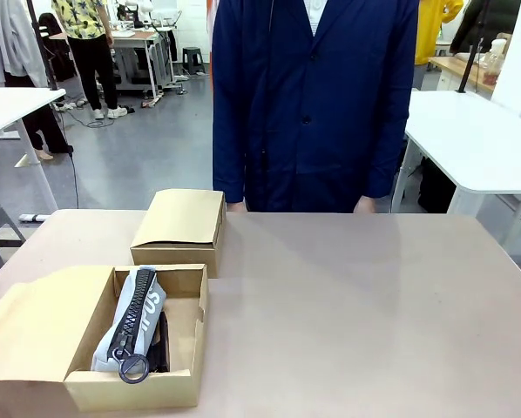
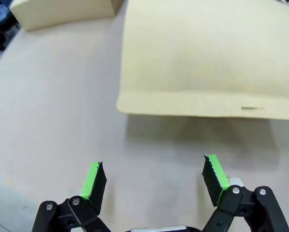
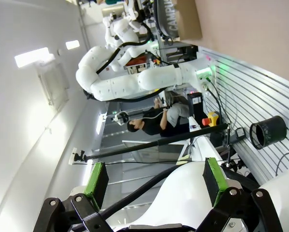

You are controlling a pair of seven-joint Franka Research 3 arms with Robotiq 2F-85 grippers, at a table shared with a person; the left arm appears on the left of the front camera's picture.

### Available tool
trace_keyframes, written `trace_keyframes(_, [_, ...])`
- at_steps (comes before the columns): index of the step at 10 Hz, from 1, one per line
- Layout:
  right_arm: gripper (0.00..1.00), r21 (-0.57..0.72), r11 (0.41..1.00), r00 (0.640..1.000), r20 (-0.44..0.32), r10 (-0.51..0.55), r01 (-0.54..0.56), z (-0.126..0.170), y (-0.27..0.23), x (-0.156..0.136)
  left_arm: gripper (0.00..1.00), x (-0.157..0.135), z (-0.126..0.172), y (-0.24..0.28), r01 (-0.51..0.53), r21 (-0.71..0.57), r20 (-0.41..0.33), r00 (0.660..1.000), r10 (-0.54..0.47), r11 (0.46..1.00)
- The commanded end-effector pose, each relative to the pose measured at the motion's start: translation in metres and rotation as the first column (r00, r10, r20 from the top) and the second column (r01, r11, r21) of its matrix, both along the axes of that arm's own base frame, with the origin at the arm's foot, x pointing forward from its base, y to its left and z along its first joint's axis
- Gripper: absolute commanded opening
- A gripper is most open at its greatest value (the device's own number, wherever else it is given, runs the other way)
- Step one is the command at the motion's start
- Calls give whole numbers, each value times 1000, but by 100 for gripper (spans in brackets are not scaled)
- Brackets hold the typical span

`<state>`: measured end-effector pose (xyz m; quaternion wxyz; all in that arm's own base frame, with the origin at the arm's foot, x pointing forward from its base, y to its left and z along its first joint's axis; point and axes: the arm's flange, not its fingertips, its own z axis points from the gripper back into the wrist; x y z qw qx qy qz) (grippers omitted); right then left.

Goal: Place items inside the box.
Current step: Close the lid of the Mailer Box closest to the robot.

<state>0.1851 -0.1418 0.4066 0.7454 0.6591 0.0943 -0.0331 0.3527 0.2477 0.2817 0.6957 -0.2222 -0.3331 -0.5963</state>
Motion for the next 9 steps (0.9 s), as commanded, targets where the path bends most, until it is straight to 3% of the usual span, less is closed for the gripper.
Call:
trace_keyframes(1, [100, 18, 1000, 1000, -8, -16, 16, 6, 0, 1, 100, -3, -14, -4, 37, 38, -21, 999, -37, 999])
trace_keyframes(4, [100, 18, 1000, 1000, -8, -16, 16, 6, 0, 1, 100, -4, -23, -19, 88, 3, -48, 995, -88, 996])
trace_keyframes(9, [100, 18, 1000, 1000, -8, -16, 16, 6, 0, 1, 100, -4, -7, -52, 131, -281, 9, 991, -134, 951])
